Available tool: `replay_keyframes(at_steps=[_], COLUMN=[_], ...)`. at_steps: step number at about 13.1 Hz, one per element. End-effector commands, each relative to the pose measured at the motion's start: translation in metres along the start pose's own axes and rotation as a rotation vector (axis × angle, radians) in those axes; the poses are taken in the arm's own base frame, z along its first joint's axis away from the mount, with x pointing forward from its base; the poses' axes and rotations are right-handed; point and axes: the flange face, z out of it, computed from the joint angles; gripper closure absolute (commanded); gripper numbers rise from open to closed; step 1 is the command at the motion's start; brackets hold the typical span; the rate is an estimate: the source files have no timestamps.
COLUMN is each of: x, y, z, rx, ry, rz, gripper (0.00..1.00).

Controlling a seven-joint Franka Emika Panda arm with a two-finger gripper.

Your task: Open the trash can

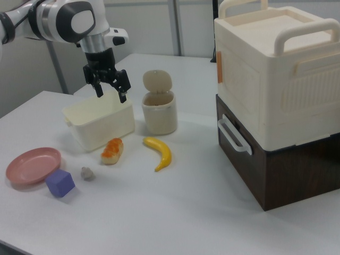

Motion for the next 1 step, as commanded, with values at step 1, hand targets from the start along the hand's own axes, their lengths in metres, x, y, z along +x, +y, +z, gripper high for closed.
replay_keyframes(at_steps=[1], x=[-0.0081], y=[0.0006], z=[-0.0003], rx=[-0.011], ry=[-0.01], rz=[0.002], gripper=[0.0])
